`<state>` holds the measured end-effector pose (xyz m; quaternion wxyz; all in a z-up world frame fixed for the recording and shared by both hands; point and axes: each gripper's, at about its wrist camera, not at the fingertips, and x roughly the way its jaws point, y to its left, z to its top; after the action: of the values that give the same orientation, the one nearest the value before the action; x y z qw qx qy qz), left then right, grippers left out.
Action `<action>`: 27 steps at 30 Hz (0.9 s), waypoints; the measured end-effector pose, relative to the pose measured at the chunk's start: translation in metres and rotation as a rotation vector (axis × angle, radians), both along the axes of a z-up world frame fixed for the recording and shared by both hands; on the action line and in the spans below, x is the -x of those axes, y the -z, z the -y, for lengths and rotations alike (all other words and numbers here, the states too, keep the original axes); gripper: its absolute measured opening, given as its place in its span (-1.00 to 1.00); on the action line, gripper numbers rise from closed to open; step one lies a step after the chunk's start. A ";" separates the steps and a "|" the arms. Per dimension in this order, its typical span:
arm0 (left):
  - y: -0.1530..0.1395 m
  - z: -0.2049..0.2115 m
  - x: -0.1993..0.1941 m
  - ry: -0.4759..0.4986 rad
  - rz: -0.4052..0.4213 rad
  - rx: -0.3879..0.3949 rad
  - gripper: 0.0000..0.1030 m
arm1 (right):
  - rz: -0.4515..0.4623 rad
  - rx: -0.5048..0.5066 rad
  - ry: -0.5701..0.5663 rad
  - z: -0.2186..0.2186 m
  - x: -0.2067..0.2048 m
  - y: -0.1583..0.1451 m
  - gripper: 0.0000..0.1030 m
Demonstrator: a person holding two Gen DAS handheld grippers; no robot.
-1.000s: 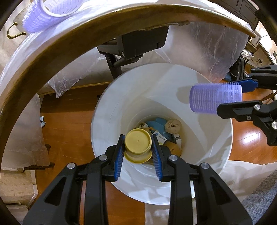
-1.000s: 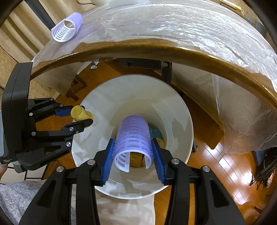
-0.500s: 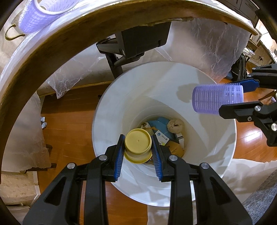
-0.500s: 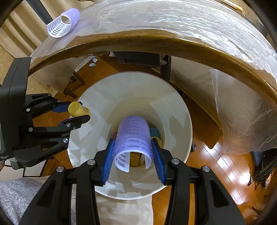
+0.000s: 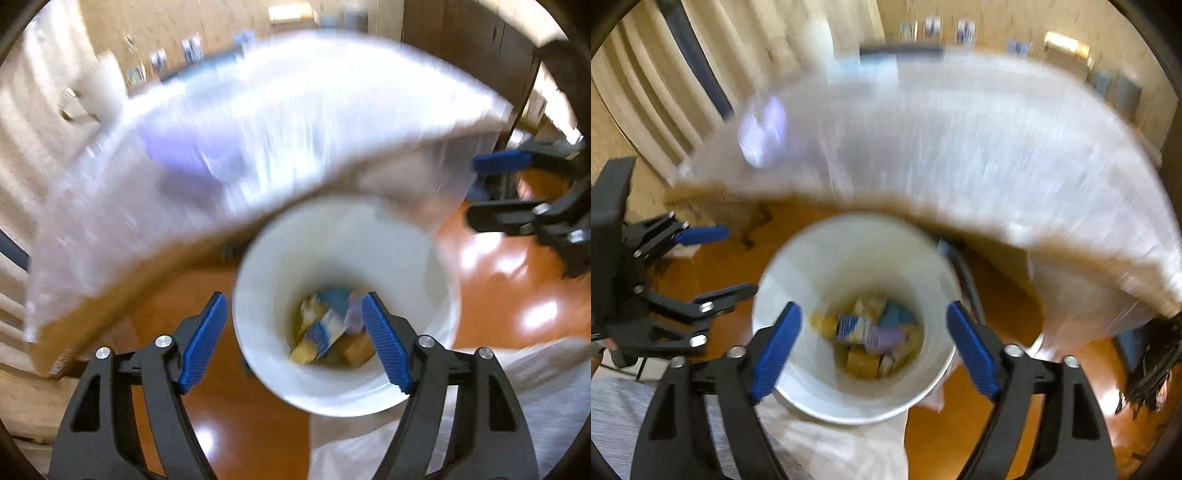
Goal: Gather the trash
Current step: 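Move both tools back over the table, then close the right tool on the dental floss box while the left tool grasps the lavender comb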
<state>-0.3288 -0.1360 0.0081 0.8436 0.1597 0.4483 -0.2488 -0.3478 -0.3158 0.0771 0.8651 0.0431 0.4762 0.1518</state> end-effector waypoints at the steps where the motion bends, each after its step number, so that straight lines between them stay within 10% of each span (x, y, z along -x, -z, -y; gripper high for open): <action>1: -0.013 -0.003 0.001 -0.011 0.029 0.031 0.78 | 0.046 -0.005 0.011 0.003 -0.002 -0.011 0.88; 5: -0.051 -0.015 -0.017 -0.120 0.151 0.108 0.96 | 0.207 0.010 0.046 0.005 -0.035 -0.044 0.92; 10: -0.035 -0.015 -0.063 -0.257 0.080 0.104 0.96 | 0.252 0.042 0.032 -0.011 -0.093 -0.048 0.91; 27: -0.022 -0.010 -0.086 -0.378 0.078 0.075 0.96 | -0.056 -0.131 0.050 -0.069 -0.248 0.010 0.91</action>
<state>-0.2427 -0.1263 0.0296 0.8973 0.0504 0.4279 -0.0961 -0.0995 -0.2469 0.0672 0.8503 0.1156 0.4880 0.1596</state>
